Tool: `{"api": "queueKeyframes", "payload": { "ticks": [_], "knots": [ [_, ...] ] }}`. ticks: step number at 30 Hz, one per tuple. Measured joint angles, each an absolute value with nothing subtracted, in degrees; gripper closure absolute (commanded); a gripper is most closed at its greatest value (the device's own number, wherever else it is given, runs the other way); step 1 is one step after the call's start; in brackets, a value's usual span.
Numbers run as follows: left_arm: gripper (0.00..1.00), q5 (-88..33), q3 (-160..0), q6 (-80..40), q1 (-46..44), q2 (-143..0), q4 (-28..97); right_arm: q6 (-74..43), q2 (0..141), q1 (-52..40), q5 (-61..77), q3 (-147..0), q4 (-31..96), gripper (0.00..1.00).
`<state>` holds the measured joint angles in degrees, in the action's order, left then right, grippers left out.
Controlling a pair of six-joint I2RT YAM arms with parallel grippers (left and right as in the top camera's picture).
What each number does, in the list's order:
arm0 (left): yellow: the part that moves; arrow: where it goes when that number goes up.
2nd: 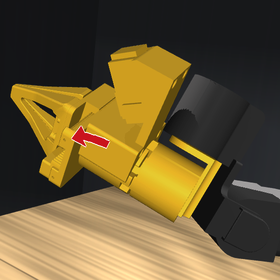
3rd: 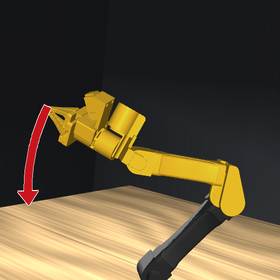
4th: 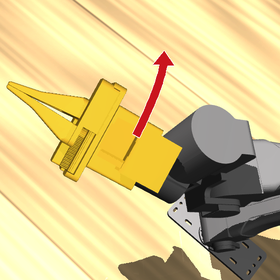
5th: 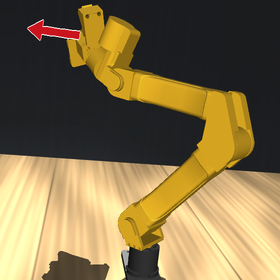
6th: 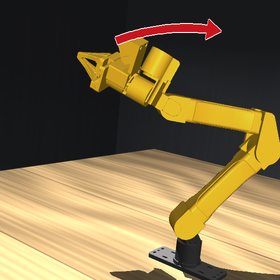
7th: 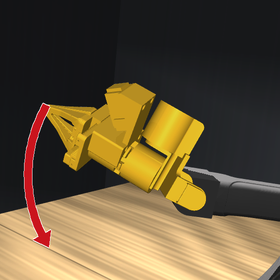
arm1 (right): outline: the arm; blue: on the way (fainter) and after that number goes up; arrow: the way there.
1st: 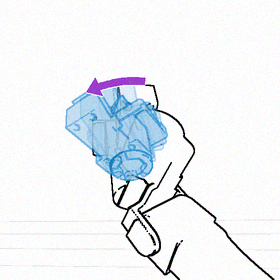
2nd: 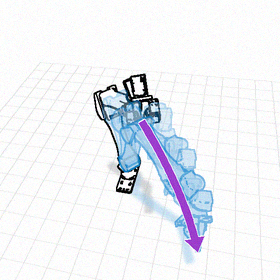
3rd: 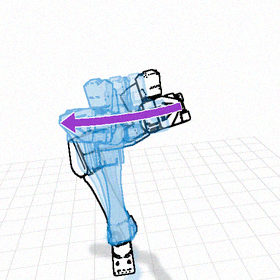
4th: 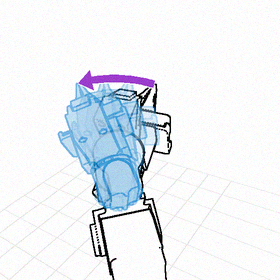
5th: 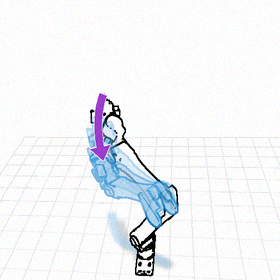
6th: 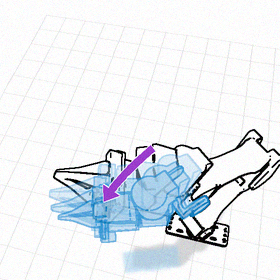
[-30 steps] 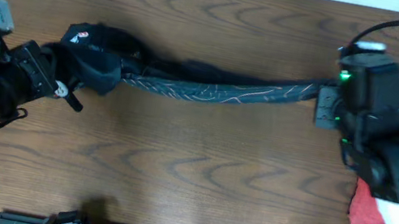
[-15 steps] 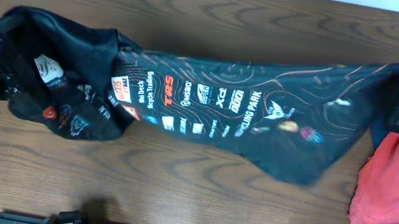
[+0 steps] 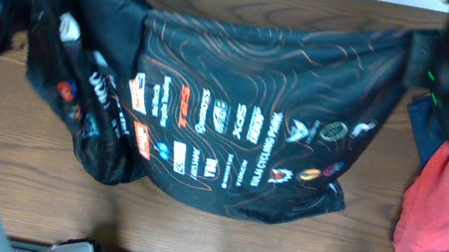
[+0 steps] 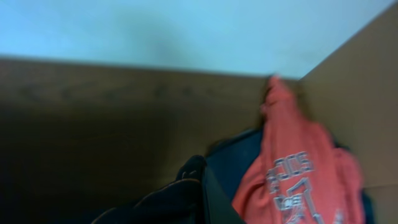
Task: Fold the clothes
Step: 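Lift the shirt with both grippers and stretch it toward the back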
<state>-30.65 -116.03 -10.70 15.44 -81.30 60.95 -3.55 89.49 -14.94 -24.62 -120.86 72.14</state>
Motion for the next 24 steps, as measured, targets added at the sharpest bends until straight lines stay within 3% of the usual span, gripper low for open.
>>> {"api": "queueKeyframes", "payload": {
  "ticks": [7, 15, 19, 24],
  "knots": [
    [0.94, -31.3, -115.9, -10.9, 10.2, -94.3, 50.1, -3.3, 103.3, -8.4, -15.3, -120.5, 63.5, 0.99],
    [0.94, -31.6, -115.6, -16.7, 8.6, -102.4, 24.3, -3.5, 107.8, -3.4, -12.1, -121.0, 41.3, 0.99],
    [0.94, -32.3, -117.8, -22.7, 9.5, -102.5, 14.9, -4.9, 107.9, -0.9, -11.4, -128.4, 40.7, 0.99],
    [0.94, -36.9, -127.9, -27.2, 11.2, -102.1, 14.7, -5.9, 106.5, 3.6, -9.5, -140.7, 47.0, 0.99]
  ]
}}
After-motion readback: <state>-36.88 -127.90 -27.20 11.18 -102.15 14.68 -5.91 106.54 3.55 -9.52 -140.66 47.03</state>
